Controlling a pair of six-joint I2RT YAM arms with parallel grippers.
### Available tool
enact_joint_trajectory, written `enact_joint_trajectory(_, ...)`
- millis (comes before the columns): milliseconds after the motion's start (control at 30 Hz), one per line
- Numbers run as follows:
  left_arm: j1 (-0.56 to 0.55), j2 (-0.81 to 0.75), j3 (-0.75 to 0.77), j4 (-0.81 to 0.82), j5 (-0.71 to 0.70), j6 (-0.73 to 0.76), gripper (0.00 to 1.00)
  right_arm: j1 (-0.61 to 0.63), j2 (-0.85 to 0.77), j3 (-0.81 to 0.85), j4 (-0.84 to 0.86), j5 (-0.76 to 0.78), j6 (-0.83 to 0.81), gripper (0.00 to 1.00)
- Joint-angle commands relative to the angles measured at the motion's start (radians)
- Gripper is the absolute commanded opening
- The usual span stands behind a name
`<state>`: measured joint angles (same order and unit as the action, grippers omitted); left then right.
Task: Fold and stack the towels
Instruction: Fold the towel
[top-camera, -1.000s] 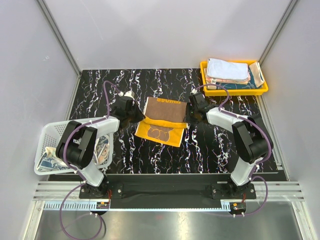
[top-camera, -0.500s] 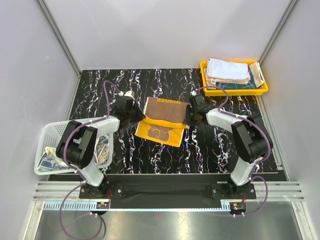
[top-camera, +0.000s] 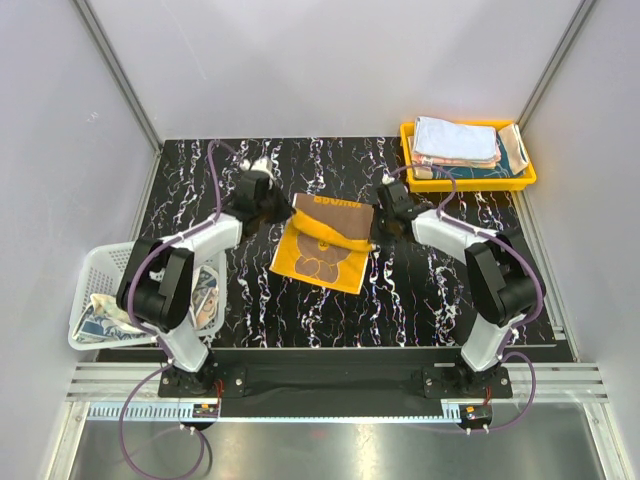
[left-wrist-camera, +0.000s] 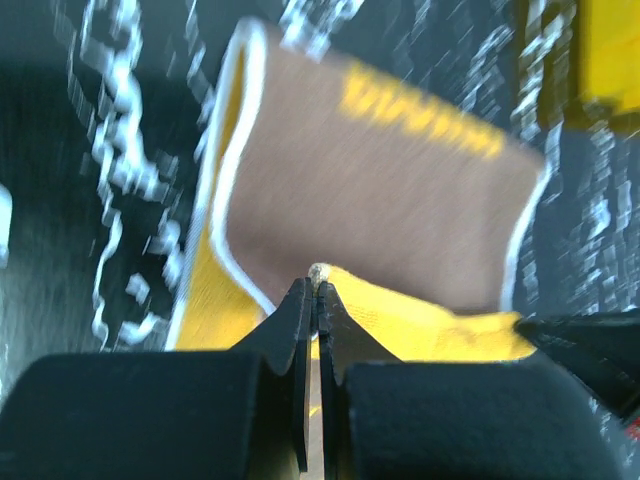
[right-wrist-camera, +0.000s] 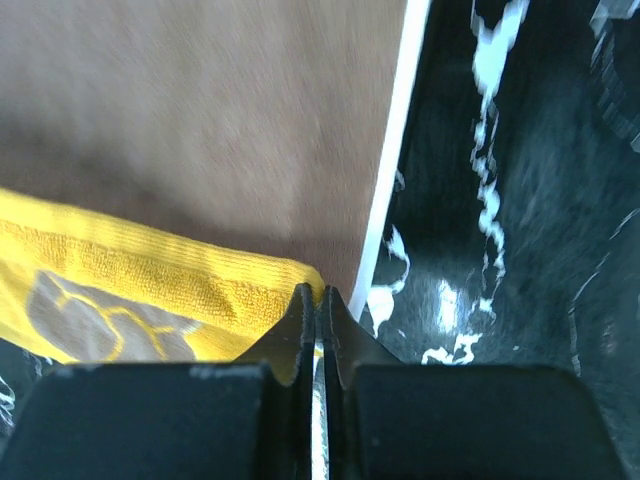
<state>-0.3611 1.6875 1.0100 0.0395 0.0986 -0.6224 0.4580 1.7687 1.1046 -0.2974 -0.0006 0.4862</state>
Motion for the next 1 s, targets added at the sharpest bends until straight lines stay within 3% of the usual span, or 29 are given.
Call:
enact_joint_trajectory(0, 0.004, 0.023, 0.191, -0.001, -0.046, 0.042, 0.00, 0.005, -0.023, 0.153, -0.052, 0.079, -0.044, 0.00)
enact_joint_trajectory(167, 0.027, 0.138, 0.480, -0.075, -0.057, 0.082, 0.00, -0.027, 0.012, 0.332, -0.117, 0.134, -0.090, 0.00)
enact_joint_trajectory(467, 0.060, 0.320, 0.765, -0.095, -0.033, 0.127, 0.00, -0.116, 0.126, 0.609, -0.127, 0.151, -0.155, 0.00)
enact_joint_trajectory(633, 0.071, 0.295, 0.711, -0.067, -0.034, 0.127, 0.00, -0.116, 0.120, 0.591, -0.123, 0.116, -0.149, 0.00)
enact_joint_trajectory(967, 0.076, 0.172, 0.506, -0.043, -0.042, 0.105, 0.00, -0.104, -0.024, 0.339, -0.059, 0.021, -0.071, 0.00)
